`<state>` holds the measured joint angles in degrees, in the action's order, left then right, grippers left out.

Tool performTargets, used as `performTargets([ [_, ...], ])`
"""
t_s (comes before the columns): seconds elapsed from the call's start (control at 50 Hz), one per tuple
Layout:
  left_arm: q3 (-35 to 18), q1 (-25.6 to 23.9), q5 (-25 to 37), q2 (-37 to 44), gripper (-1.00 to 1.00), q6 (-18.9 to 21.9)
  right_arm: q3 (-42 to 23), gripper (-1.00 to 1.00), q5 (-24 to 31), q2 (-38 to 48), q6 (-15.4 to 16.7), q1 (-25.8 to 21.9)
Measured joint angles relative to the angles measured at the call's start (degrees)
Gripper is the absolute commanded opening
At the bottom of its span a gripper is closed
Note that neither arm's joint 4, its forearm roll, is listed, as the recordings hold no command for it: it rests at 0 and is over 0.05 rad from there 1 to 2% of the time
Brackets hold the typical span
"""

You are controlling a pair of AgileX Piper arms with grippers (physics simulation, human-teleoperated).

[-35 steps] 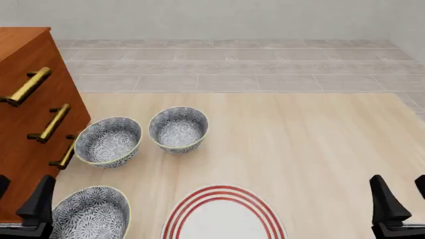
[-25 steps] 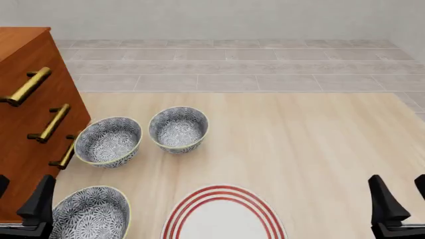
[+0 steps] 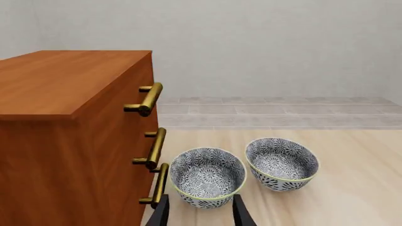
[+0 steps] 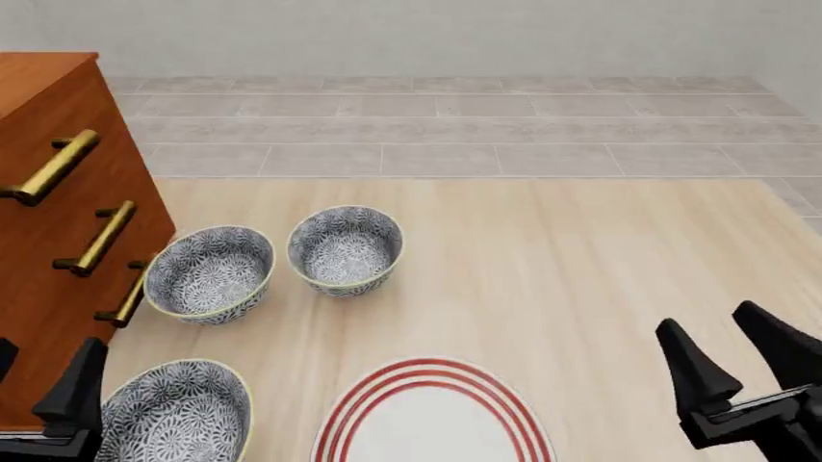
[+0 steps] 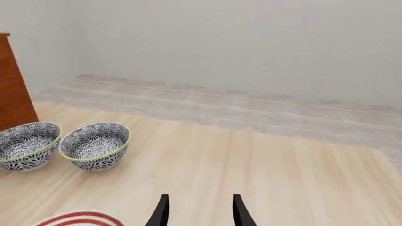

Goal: Put the bowl at the front on the plate.

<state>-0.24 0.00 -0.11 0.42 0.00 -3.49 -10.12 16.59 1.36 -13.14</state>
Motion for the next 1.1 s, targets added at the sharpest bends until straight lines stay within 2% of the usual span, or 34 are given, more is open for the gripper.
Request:
performTargets([
  [0.18, 0.00, 0.00, 0.00, 0.01, 1.00, 0.00, -3.67, 1.00, -4.34, 9.37, 0.21, -5.80],
  [0.6, 0.00, 0.00, 0.00, 0.01, 1.00, 0.00, -12.11, 1.00, -7.28, 26.65, 0.25, -18.27],
  [1.1, 0.00, 0.00, 0.00, 0.01, 1.00, 0.00, -22.08, 1.00, -6.92, 45.12, 1.06, -31.30],
])
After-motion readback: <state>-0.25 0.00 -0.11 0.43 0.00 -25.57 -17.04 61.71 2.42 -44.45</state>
